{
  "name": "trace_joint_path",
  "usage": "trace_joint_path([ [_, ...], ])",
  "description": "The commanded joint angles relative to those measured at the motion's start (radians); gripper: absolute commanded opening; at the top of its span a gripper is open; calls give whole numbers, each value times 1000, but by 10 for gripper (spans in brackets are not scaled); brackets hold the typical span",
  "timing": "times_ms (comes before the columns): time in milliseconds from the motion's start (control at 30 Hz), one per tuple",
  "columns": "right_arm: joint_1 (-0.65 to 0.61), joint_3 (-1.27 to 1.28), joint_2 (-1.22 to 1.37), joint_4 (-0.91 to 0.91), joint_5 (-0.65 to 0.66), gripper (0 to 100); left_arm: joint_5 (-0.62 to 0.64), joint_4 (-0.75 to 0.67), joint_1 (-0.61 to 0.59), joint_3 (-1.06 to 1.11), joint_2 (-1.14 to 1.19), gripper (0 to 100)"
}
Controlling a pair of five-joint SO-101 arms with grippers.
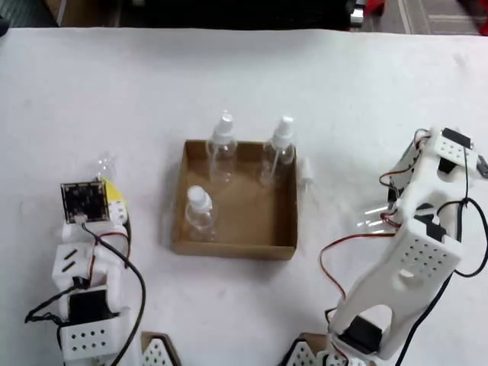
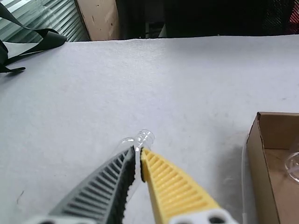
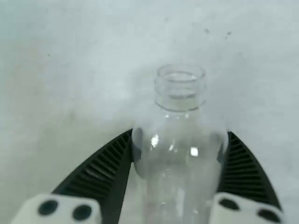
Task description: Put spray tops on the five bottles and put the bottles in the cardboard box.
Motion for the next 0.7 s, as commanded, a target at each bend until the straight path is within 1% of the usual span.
trace_joint_path([
  [0, -31, -12, 8, -13, -6, 241, -9, 5, 15, -23, -19, 27],
  [233, -27, -3, 13, -8, -2, 241, -9, 6, 15, -23, -19, 26],
  [367, -27, -12, 58, -28, -2, 241, -9, 6, 15, -23, -19, 25],
  [467, 4, -32, 70, -41, 8, 241, -9, 6, 15, -23, -19, 25],
  [500, 5, -46, 70, -16, 37, 241, -9, 6, 15, -23, -19, 25],
  [567, -10, -83, 73, 21, 144, 241, -9, 6, 15, -23, -19, 25],
  [667, -28, -101, 79, 36, 275, 239, -9, 6, 15, -23, -19, 25],
])
